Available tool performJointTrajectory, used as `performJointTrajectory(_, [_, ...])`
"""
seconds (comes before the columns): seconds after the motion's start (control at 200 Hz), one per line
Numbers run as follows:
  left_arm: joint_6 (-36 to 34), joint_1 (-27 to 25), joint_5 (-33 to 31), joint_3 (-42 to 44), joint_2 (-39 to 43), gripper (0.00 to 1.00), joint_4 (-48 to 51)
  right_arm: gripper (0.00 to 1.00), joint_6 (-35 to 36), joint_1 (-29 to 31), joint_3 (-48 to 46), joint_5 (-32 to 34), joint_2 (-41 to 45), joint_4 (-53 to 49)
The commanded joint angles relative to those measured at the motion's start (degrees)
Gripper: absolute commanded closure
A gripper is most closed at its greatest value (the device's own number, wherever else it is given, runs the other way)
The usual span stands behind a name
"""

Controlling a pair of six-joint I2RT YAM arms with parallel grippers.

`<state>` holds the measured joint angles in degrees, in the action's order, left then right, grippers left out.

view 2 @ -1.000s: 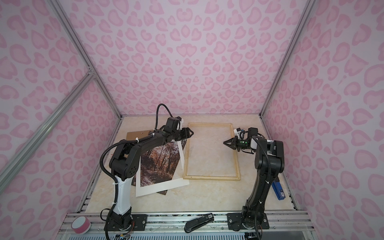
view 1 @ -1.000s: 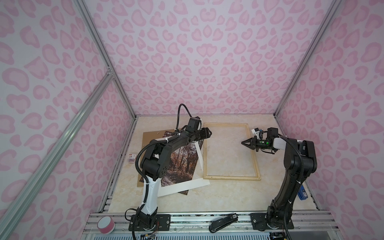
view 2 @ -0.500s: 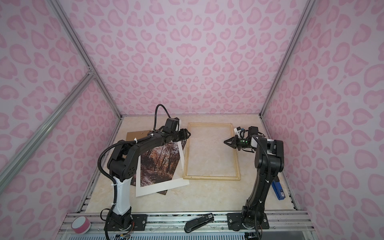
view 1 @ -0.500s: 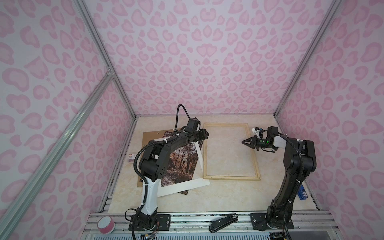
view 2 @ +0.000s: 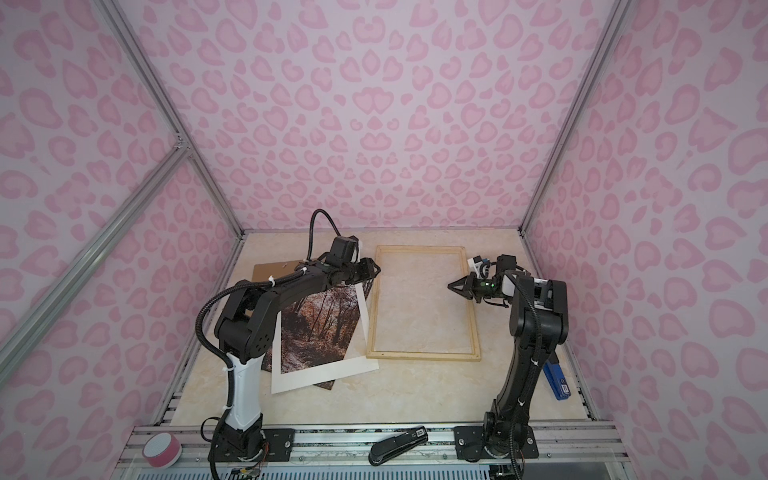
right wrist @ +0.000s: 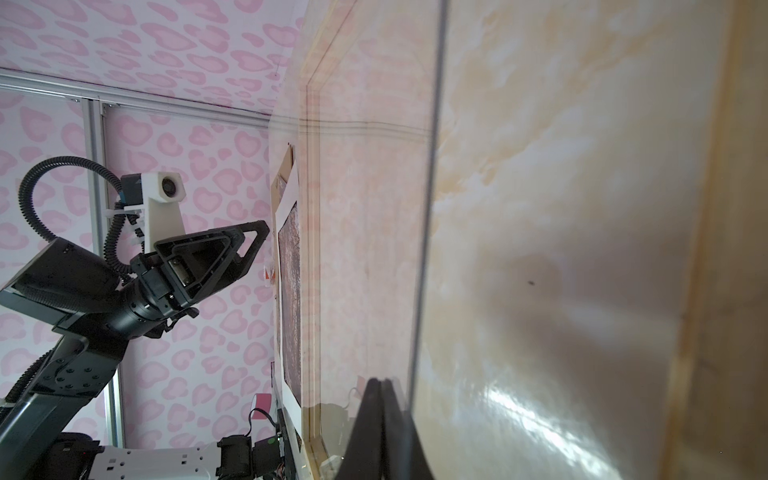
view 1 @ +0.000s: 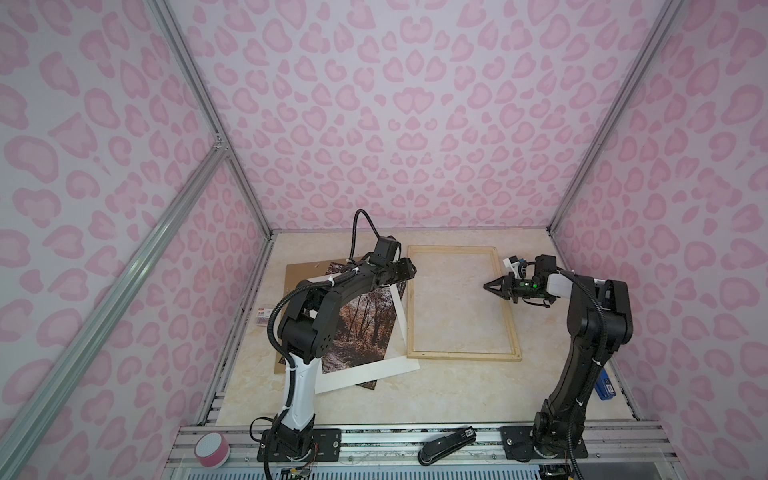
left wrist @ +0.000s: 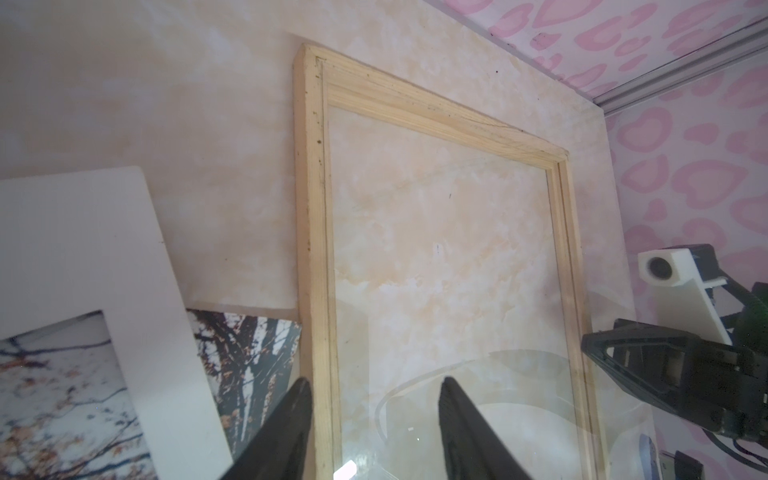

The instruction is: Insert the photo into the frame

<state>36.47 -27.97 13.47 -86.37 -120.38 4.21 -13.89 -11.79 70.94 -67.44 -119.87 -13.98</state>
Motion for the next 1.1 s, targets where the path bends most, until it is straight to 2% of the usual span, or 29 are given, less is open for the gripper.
performJointTrajectory(0.0, [0.9,0.1,-1.0,0.3,-0.7,0.51,0.3,1.0,1.6,-0.1,-0.2,1.3,-0.3,-1.8])
performJointTrajectory(0.245, [1.8,0.1,-3.6,0.8,-1.2,0.57,2.6,1.0,2.8,-0.5,0.2,1.2,-0.4,-3.3])
performJointTrajectory(0.515, [1.9,0.0,-2.7,1.4,-1.6,0.61,2.6,1.0,3.2,-0.5,0.8,1.0,-0.9,-3.8])
performJointTrajectory(1.094, [1.9,-0.9,-2.0,1.1,-2.4,0.63,2.6,1.0,5.3,-0.5,2.6,1.4,-1.9,-6.9])
